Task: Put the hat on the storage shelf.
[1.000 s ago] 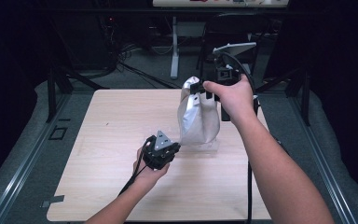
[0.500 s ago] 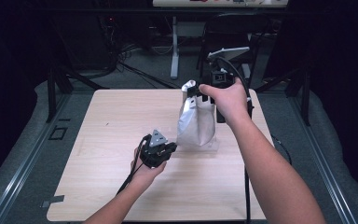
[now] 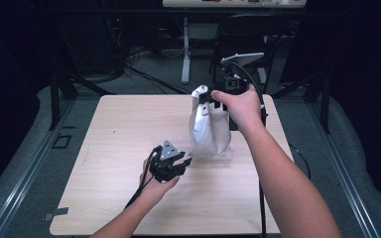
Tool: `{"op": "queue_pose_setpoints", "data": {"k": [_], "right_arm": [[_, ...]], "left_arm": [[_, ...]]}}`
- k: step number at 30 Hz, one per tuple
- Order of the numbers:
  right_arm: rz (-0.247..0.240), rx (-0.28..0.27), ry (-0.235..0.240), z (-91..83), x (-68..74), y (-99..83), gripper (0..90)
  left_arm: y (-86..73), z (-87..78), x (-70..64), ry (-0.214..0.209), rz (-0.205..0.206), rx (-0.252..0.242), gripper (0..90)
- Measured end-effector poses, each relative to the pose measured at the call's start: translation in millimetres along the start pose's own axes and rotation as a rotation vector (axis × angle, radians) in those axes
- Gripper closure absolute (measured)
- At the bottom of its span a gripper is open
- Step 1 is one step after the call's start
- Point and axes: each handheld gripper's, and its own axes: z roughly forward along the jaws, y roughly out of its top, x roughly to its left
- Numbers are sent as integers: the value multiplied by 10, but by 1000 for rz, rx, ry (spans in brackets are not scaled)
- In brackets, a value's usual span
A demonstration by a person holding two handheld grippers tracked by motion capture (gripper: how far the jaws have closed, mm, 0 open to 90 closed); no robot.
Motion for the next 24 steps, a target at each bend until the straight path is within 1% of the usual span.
{"op": "queue_pose_setpoints", "data": {"k": [3,4,6,7,8,9,11,12,13,14,15,20,22,23,24], "right_arm": [[3,-5,9,21,7,5,815],[0,-3,11,27,11,6,815],[-3,-1,11,40,28,11,815],[-3,-1,11,40,28,11,815],[-7,-4,12,53,46,13,815],[-5,-7,12,61,57,13,814],[-12,0,13,62,61,12,814],[-12,0,13,75,70,9,815],[-12,0,13,75,70,9,815],[-10,2,16,84,78,6,814],[-15,3,16,88,74,5,814],[-9,8,19,112,58,3,814],[-8,11,19,134,52,-3,814],[-7,12,19,143,53,-6,814],[-10,20,12,169,57,-14,814]], "left_arm": [[36,-6,-47,3,21,-14,549],[53,3,-61,3,30,-10,532],[87,32,-94,10,44,-5,511],[87,32,-94,10,44,-5,508],[120,72,-119,43,59,-6,510],[135,96,-119,56,59,-2,525],[146,116,-109,61,58,4,624],[152,137,-85,78,48,5,668],[152,137,-85,78,48,5,710],[147,135,-62,76,36,1,757],[145,129,-55,78,39,2,783],[136,122,-38,79,41,8,816],[126,120,-21,80,28,7,828],[119,117,2,78,19,15,833],[98,118,36,69,6,20,842]]}}
